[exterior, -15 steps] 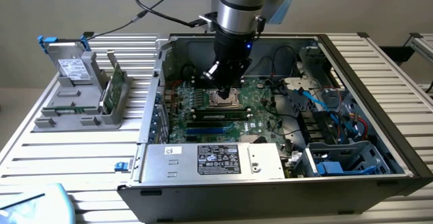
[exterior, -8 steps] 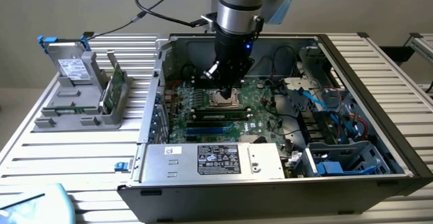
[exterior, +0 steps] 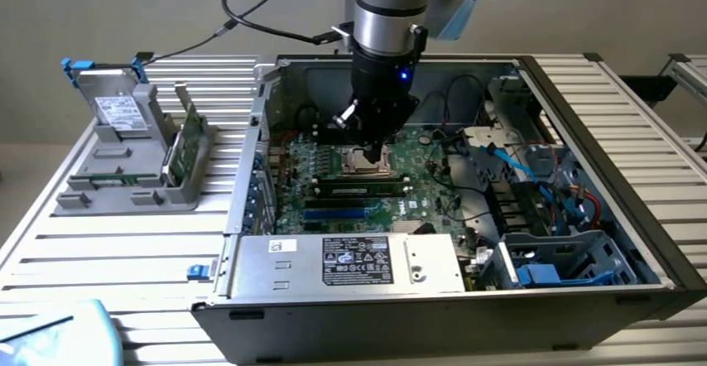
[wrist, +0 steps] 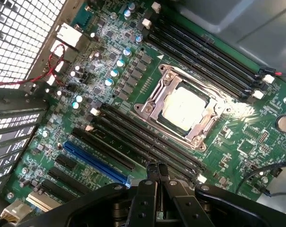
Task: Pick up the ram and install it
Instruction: 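Press down the ram until it locks into place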
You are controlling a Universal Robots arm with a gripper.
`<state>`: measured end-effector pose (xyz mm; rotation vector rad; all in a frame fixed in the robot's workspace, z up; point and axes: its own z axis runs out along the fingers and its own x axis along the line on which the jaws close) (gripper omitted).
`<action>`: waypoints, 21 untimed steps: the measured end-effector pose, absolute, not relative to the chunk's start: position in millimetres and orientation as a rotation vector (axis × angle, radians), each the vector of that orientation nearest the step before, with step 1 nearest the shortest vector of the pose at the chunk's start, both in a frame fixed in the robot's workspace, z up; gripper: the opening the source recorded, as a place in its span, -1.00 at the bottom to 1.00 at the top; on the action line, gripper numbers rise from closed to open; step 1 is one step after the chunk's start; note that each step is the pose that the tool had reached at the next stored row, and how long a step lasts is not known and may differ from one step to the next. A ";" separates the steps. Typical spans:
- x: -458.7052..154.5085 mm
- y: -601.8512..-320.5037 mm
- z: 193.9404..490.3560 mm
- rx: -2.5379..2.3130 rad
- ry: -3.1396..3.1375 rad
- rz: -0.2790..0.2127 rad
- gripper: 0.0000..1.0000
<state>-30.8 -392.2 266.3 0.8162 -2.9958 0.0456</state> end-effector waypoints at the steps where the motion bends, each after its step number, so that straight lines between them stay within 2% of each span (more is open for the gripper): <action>1: -30.8 -392.2 266.3 0.803 -3.002 0.050 -0.79; 7: -30.8 -392.2 266.2 0.707 -3.035 0.065 -0.79; 21: -30.8 -392.2 265.9 0.426 -3.092 0.066 -0.79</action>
